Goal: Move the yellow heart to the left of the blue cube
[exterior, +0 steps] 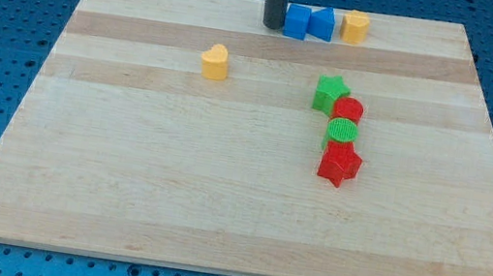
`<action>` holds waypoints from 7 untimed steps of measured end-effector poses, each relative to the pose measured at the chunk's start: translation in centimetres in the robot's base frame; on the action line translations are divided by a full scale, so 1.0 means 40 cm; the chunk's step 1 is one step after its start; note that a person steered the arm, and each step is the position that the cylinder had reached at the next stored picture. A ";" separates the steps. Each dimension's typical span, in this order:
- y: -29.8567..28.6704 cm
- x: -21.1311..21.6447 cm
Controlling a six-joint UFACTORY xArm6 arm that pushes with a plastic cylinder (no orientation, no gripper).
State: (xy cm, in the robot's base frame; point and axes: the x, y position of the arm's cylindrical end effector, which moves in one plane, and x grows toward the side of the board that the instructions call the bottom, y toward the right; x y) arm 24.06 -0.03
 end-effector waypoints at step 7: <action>-0.363 0.352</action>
State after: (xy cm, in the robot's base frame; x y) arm 38.13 -14.56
